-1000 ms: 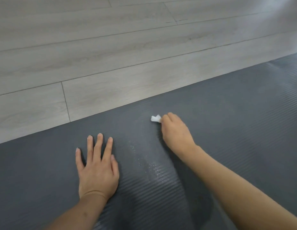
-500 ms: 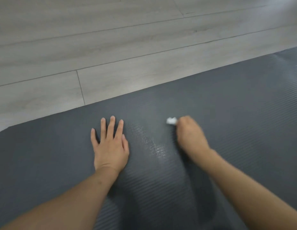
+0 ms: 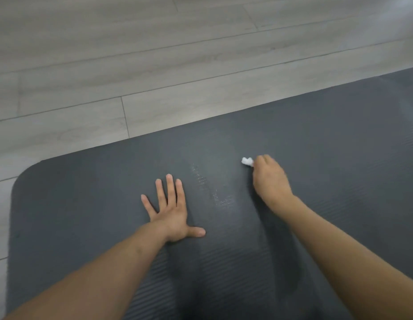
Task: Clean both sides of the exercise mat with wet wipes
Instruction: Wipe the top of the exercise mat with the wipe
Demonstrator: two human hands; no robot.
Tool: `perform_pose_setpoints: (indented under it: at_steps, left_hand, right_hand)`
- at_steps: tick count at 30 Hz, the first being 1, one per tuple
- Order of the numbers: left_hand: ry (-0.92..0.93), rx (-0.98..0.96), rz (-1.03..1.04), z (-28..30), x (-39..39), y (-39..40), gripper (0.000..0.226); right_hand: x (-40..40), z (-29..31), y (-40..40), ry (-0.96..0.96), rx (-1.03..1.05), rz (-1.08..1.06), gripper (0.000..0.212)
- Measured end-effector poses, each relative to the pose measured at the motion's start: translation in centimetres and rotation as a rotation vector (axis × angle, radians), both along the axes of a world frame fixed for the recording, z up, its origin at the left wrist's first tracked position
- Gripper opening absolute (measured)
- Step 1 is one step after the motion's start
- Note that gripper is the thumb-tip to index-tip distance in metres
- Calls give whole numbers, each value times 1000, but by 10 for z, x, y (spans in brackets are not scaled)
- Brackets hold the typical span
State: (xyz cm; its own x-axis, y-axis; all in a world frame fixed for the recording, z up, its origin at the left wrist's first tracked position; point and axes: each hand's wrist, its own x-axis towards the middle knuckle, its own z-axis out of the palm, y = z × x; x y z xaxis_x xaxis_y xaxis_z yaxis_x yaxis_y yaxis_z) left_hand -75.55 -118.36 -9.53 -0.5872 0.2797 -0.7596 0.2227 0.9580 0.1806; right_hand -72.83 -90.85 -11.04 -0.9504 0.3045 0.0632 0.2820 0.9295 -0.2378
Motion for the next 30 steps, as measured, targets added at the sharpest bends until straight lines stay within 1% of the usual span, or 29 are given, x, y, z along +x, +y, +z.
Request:
perform_pose_setpoints:
  at_steps: [2,3,4,5,6,7,9,10,11,12,13,15,17,18,20,21,22,24,25,26,27,28,29,30]
  left_hand:
    - [-35,-22,3,2,-3,2,156]
    - [-40,-28,0,2,-3,1,155]
    - [-45,-30,-6,3,-4,1,155]
    - [-57,-35,-7,3,-4,2,154]
    - [-66,-41,-4,3,-4,1,154]
    - [-65,-47,-5,2,-3,1,154]
    - [-64,-73,-5,3,-2,1,154]
    - [-59,-77,-9,3,-4,2,154]
    - [-55,-76,-14,2,-4,2,154]
    - [-52,-74,-22,2,-3,2,154]
    - [-46,-71,-26,2,-4,2,154]
    - [-42,-70,-26,1,-2,2,152]
    - [-20,-74,-42,-3,-1,2,150]
    - [-19,-82,-45,-3,-1,3,149]
    - [-21,-91,-45,-2,-2,4,148]
    - [-19,-92,-47,-2,-2,3,147]
    - [-21,-96,-40,-2,-2,3,146]
    - [-13,-100,-16,-3,-1,4,145]
    - [10,-95,-7,-4,1,3,146]
    - [43,-84,-4,-7,4,2,146]
    - [78,-71,-6,-10,7,1,145]
    - [107,-59,-10,-11,9,0,143]
    - [123,-49,-14,-11,10,0,141]
    - [134,-41,-16,-12,12,-2,140]
  right_hand:
    - [-3,2,56,-24,-6,-290,6]
    - [-2,1,65,-1,-25,-403,8]
    - [-3,2,56,31,-40,-471,11]
    - [-4,2,35,60,-65,-475,15]
    - [-3,0,4,75,-96,-416,16]
    - [0,-3,-31,80,-128,-301,17]
    - [15,-5,-89,27,-177,12,16]
    - [20,-6,-95,31,-172,150,15]
    - [21,-9,-81,51,-145,240,12]
    - [20,-9,-55,69,-98,243,8]
    - [18,-8,-24,77,-61,176,7]
    - [20,-4,44,25,-20,-81,9]
    - [28,0,93,-10,-40,-276,7]
    - [28,0,98,8,-48,-339,8]
    - [22,-1,73,48,-80,-407,17]
    - [21,-3,43,57,-112,-380,20]
    - [21,-5,5,57,-160,-300,20]
    - [32,-5,-69,15,-221,-22,14]
    - [40,-4,-89,-10,-199,148,13]
    - [42,-3,-88,-48,-185,285,13]
    - [40,-3,-67,-70,-138,332,14]
    - [37,-2,-36,-77,-87,297,14]
    - [35,-1,0,-85,-60,205,13]
    - [34,1,39,-78,-36,66,10]
